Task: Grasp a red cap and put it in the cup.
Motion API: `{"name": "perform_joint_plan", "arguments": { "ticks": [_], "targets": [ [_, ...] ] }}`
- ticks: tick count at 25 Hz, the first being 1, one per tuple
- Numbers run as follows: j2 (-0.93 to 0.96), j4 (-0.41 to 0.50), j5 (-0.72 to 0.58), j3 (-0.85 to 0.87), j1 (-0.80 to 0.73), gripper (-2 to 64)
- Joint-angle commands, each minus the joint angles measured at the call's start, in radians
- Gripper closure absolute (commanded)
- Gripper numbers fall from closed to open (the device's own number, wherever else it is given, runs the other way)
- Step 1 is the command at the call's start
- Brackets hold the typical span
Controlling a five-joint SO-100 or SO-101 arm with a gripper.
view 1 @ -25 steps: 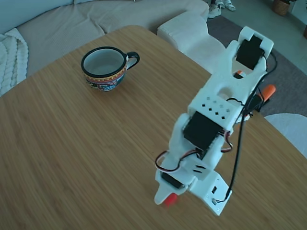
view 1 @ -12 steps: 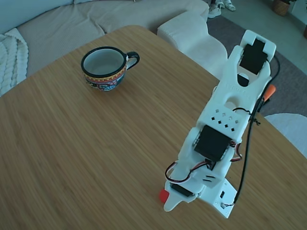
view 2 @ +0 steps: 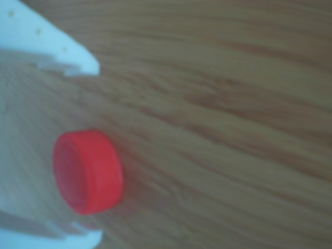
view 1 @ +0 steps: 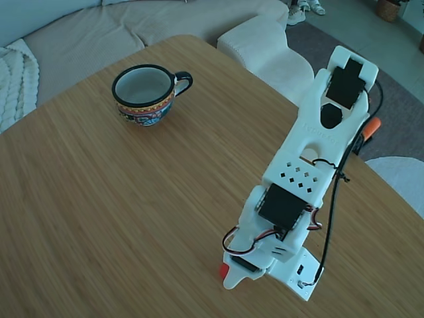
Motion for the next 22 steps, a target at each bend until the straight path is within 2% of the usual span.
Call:
{"name": "perform_joint_plan", "arguments": {
  "ticks": [1, 22],
  "targets": [
    [0.014, -0.005, 0.005, -0.023, 0.008, 25.0],
    [0.015, -0.018, 0.003, -0.011, 0.06, 25.0]
  ]
}}
